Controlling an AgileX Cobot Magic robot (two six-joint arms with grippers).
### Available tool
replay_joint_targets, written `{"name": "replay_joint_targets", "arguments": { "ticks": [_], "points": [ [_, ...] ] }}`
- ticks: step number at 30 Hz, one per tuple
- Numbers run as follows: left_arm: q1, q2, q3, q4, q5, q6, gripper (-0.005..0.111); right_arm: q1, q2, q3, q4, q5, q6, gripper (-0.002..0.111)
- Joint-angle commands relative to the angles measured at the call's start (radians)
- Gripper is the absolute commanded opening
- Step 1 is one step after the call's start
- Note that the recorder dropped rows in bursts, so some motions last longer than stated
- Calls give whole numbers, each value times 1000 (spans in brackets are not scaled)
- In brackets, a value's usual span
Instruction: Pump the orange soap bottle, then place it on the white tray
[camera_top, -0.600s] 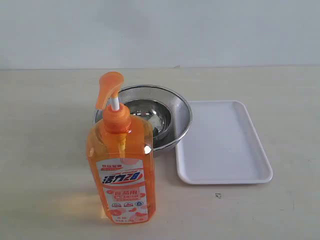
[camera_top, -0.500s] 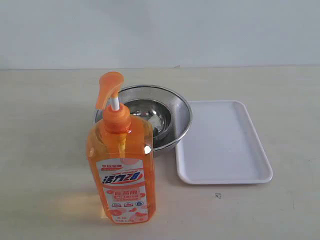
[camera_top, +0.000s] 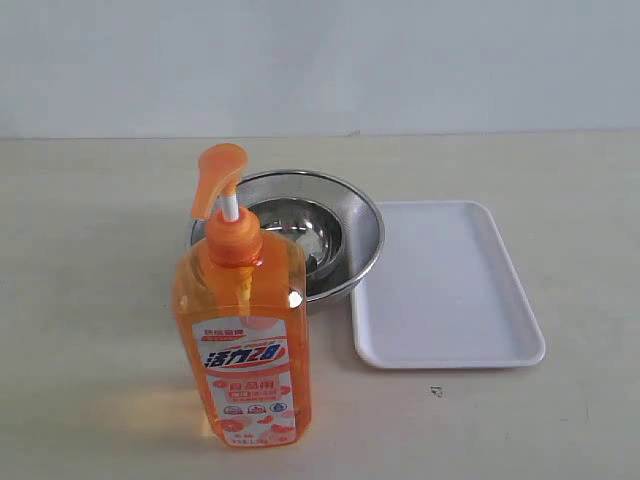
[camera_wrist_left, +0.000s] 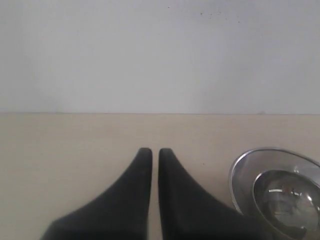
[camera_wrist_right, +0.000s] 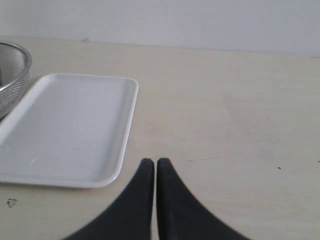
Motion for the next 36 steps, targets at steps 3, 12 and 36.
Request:
{"name": "replay_joint_targets", "arguments": {
  "ticks": [3, 12, 36],
  "points": [
    [0, 94, -29, -13, -206, -2, 5, -2, -4, 0, -3, -14, -3, 0],
    [0, 104, -29, -21, -279, -89, 5, -2, -4, 0, -3, -14, -3, 0],
    [0, 611, 127, -1403, 336, 1915, 5, -2, -4, 0, 0, -4, -3, 0]
  ]
}}
